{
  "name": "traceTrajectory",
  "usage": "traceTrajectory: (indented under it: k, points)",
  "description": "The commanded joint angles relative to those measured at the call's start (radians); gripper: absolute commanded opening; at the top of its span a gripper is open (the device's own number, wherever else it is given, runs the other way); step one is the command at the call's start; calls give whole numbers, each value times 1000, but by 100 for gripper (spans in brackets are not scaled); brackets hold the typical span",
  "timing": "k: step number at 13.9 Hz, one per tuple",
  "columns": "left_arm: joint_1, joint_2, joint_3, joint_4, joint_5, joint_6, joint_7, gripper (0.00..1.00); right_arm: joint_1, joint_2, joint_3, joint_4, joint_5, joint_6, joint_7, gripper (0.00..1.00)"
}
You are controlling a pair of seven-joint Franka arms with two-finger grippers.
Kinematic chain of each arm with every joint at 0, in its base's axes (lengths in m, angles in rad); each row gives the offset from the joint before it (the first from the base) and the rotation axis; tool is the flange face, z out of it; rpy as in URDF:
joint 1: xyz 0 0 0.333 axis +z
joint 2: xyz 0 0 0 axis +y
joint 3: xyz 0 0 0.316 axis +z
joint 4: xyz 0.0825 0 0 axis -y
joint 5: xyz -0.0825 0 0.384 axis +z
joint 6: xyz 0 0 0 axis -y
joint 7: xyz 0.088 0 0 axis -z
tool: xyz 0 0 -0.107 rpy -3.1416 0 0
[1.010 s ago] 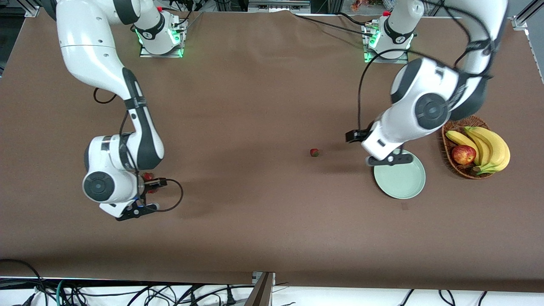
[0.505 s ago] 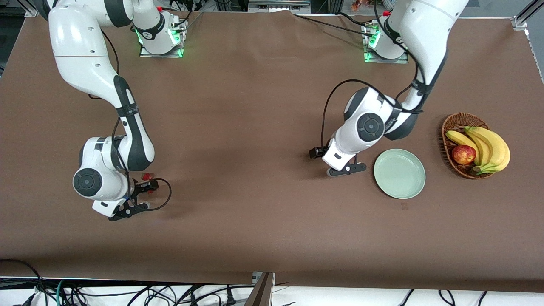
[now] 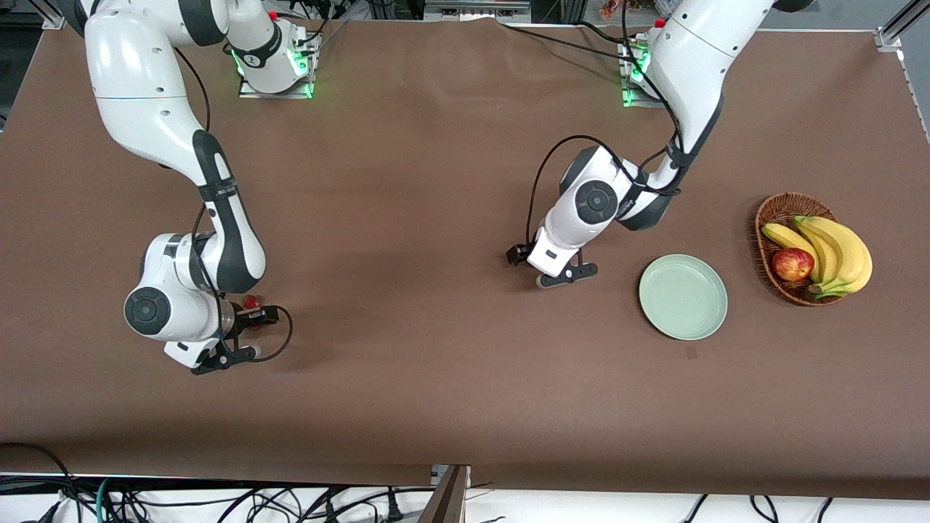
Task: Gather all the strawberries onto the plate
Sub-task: 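Grasp the strawberry with the left gripper while the right gripper returns, then drop the strawberry on the plate while the right gripper grasps another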
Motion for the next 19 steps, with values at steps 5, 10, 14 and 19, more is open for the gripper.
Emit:
traceTrajectory:
  k: [5,10,14,19]
  points:
    - [-3,2,13,-23,81,19,-25,73,3,-36,11,-20,12,-3,-18,9]
    - [-1,1,15,-23,100,17,-25,41,87,-67,54,-19,15,-17,215,8]
    - [13,-39,30,-17,100,-47,-13,0,153,-67,137,-19,14,-14,538,8]
    - [64,-116,70,55,196,-361,143,0,305,-40,190,45,12,70,962,8]
